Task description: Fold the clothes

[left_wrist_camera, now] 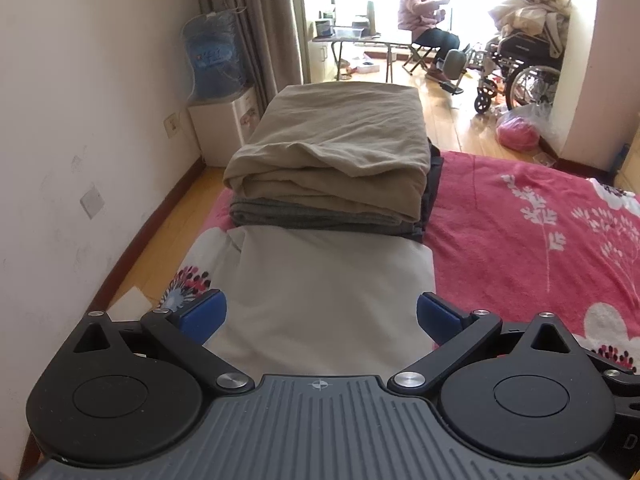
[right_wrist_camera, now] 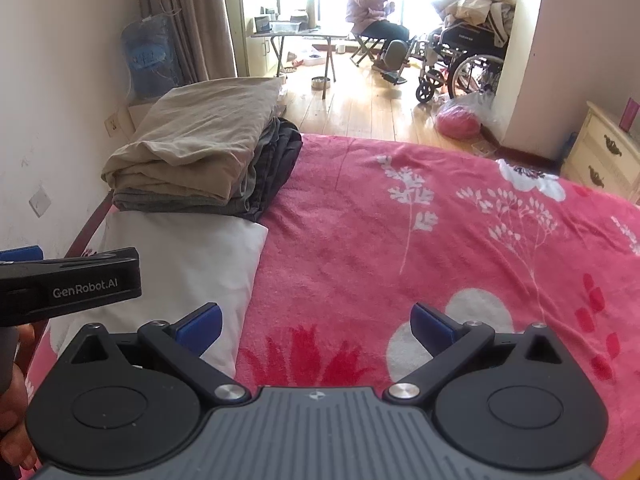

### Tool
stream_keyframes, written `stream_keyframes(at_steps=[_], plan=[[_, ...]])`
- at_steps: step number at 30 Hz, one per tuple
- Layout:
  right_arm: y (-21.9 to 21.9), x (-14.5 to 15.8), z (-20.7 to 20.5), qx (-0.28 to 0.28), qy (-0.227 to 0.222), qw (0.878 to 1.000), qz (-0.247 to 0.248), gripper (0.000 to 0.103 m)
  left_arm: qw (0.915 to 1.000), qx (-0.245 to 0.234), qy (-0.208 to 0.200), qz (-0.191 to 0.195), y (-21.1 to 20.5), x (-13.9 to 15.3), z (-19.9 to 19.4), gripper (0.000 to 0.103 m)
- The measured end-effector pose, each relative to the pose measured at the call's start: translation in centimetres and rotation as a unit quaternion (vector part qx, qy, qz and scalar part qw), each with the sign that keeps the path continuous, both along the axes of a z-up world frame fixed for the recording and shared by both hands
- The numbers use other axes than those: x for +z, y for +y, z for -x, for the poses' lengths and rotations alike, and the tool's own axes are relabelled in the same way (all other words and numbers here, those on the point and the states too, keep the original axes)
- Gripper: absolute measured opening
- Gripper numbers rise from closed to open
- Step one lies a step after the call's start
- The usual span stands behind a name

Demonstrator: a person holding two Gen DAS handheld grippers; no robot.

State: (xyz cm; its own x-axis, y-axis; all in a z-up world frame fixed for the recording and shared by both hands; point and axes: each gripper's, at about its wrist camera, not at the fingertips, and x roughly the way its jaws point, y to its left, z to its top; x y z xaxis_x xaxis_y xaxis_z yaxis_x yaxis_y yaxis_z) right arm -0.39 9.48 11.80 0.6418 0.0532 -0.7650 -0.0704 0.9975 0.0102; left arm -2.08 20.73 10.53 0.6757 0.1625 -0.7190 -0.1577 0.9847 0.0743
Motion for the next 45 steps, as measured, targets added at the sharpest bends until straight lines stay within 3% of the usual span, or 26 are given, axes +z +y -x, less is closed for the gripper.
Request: stream_keyframes(at_steps=[45], plan=[[-0.69,0.26,0.66,-0.008,-0.004,1.0,0.0,0.103,0.9999,-0.012,0.004,-0.012,-0.63,-0.14,0.23,0.102]])
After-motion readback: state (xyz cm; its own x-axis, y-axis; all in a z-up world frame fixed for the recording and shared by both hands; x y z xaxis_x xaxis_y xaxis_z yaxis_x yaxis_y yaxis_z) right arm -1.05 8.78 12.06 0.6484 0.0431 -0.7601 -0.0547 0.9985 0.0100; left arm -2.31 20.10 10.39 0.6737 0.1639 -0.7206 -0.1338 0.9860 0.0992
